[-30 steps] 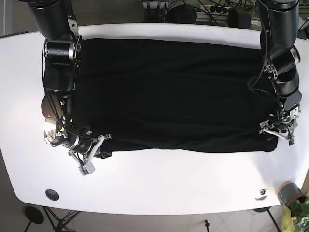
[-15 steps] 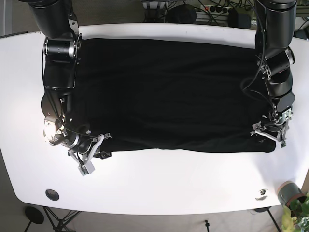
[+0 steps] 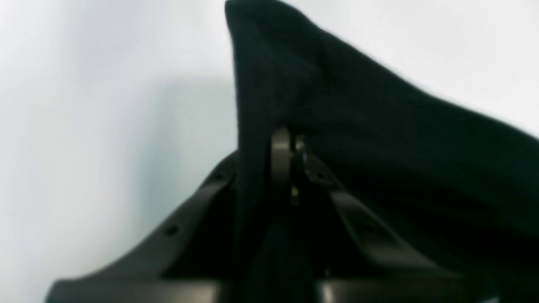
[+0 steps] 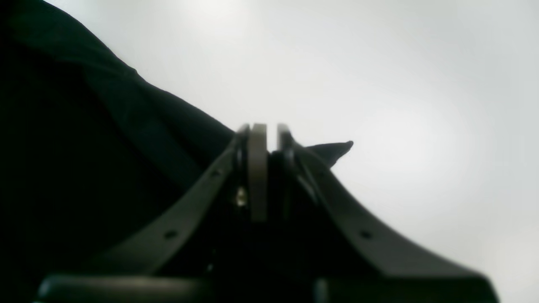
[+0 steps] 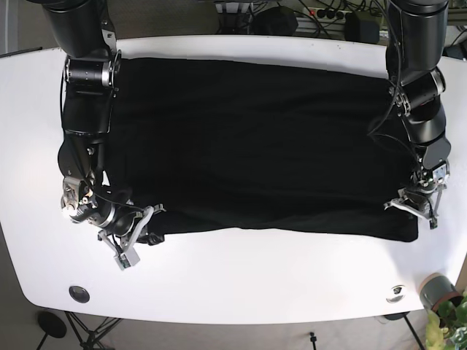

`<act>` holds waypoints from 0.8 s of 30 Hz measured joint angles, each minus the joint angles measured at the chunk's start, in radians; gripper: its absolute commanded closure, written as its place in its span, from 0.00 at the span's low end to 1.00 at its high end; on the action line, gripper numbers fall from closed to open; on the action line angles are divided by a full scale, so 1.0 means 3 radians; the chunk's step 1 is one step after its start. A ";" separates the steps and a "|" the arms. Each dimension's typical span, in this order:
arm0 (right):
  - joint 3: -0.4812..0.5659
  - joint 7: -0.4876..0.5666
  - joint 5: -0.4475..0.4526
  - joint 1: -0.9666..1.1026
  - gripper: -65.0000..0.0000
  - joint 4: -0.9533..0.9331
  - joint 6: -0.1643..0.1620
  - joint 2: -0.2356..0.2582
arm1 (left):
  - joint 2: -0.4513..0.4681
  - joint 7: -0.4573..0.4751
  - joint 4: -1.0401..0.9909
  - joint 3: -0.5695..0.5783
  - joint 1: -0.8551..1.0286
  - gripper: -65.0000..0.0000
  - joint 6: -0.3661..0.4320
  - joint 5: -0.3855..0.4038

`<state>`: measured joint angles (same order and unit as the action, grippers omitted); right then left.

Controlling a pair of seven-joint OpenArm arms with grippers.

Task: Fold the T-shirt properly
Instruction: 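Lift the hem with both grippers and fold it toward the collar edge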

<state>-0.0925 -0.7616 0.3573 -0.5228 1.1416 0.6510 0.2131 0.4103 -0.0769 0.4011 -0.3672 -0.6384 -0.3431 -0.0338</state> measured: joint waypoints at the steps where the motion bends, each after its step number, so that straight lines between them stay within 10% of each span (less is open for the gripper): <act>1: 0.0000 -0.0009 0.0017 0.0000 0.96 0.0038 0.0000 0.0000 | -0.0001 -0.0024 0.0083 -0.0003 0.0029 1.00 -0.0034 0.0004; 12: -0.0329 -0.0558 -0.0010 0.0000 0.97 0.0633 0.0011 0.0023 | -0.0134 -0.0746 0.1277 -0.0478 0.0437 1.00 -0.0362 -0.0003; 24: -0.0519 -0.0908 0.0019 0.0511 0.97 0.1615 0.0010 0.0010 | -0.0225 -0.0805 0.1560 -0.0504 0.0773 1.00 -0.0664 0.0003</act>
<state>-0.2481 -1.0340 0.3630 -0.3695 1.6260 0.6540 0.2161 0.3428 -0.3183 0.8692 -0.5182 -0.4065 -0.5423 -0.0330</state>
